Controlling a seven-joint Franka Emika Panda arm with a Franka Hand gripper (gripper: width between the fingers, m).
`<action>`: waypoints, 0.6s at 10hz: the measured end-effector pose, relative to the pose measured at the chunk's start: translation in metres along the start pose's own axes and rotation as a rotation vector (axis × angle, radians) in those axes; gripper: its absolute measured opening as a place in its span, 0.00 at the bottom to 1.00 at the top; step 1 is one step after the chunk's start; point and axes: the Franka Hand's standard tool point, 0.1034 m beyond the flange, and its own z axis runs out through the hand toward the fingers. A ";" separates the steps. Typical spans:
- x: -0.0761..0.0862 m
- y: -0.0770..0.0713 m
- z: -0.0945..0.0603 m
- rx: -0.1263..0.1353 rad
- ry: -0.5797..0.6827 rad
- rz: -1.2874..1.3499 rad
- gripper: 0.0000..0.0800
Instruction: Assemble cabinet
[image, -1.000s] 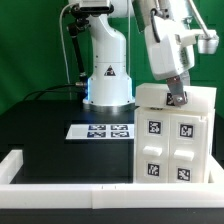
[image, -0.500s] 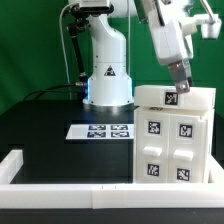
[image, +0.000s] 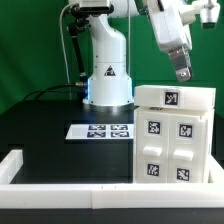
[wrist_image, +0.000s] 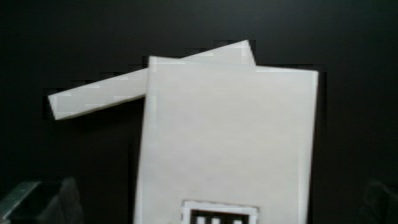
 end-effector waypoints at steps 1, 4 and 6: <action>0.001 0.003 0.004 -0.015 0.003 -0.024 1.00; -0.005 -0.001 -0.001 -0.094 -0.005 -0.470 1.00; -0.005 0.000 -0.002 -0.114 -0.019 -0.668 1.00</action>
Offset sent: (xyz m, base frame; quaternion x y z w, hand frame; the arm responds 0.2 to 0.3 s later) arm 0.0121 0.0015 0.0136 -0.0428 -0.0075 -0.3316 0.9424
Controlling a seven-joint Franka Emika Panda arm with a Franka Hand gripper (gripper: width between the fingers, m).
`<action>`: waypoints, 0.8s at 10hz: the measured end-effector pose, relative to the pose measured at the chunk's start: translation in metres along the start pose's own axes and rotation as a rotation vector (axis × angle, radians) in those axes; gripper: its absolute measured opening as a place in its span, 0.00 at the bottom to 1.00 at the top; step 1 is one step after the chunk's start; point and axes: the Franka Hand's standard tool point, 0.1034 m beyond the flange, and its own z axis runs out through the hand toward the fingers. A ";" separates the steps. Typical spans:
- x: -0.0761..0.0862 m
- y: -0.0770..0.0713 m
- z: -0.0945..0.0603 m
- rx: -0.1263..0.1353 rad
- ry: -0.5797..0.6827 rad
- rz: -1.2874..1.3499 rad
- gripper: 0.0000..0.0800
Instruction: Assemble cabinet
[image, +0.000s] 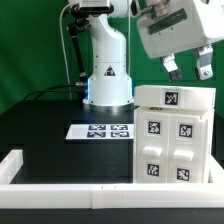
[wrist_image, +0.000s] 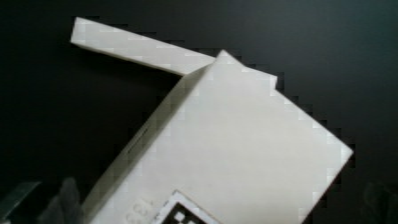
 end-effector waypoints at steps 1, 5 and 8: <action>0.000 0.000 0.000 -0.002 -0.001 -0.062 1.00; 0.000 0.001 0.001 -0.007 -0.001 -0.342 1.00; 0.002 0.002 -0.001 -0.080 0.026 -0.856 1.00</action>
Offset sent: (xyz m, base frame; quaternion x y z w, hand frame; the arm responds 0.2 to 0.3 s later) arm 0.0000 0.0000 0.0000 0.0000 0.0000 -0.1938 0.9810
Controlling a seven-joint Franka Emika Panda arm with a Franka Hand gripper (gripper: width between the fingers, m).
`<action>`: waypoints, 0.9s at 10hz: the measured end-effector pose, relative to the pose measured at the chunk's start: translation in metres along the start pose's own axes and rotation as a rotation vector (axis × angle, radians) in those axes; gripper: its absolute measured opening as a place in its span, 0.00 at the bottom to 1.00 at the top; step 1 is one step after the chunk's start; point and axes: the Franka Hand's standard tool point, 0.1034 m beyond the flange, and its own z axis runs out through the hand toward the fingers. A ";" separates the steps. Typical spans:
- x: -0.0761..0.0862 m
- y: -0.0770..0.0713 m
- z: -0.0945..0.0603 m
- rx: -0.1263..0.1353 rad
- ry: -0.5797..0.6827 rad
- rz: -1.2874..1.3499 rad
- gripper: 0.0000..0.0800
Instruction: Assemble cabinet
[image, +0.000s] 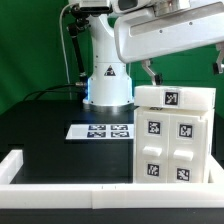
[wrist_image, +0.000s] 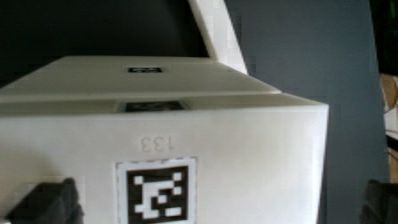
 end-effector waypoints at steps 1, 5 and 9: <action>0.003 -0.002 -0.002 -0.020 0.004 -0.141 1.00; 0.004 0.000 -0.003 -0.056 -0.010 -0.565 1.00; 0.008 0.005 0.001 -0.094 -0.020 -1.038 1.00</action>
Offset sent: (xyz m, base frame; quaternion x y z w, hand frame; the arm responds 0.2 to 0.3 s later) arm 0.0000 0.0000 0.0000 0.0000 0.0000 -0.1938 0.9810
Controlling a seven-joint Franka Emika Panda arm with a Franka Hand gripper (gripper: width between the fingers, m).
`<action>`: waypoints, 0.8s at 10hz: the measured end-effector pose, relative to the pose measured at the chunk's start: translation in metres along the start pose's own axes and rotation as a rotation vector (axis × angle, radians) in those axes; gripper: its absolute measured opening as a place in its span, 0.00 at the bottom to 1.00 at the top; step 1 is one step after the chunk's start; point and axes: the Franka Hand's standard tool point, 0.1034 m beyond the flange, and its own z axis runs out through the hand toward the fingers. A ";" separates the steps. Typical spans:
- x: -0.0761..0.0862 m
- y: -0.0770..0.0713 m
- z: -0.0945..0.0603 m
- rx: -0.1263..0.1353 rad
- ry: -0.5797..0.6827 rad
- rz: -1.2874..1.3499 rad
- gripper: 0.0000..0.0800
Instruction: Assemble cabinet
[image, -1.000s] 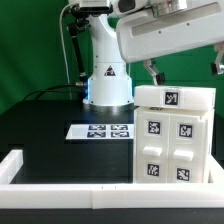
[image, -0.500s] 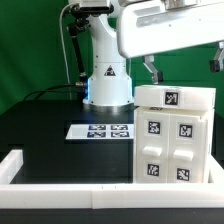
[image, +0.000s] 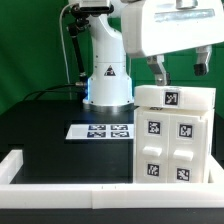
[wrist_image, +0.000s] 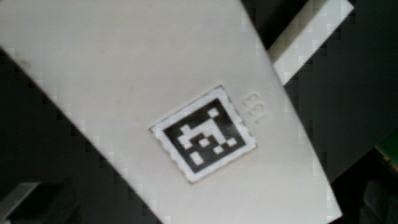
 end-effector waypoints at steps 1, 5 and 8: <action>0.000 0.001 0.002 -0.002 -0.004 -0.052 1.00; -0.007 0.004 0.016 0.004 -0.023 -0.248 1.00; -0.010 0.004 0.023 0.002 -0.025 -0.246 1.00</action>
Offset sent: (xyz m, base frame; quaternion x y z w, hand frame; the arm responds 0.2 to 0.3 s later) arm 0.0005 0.0020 -0.0096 0.0143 0.0054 -0.1930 0.9811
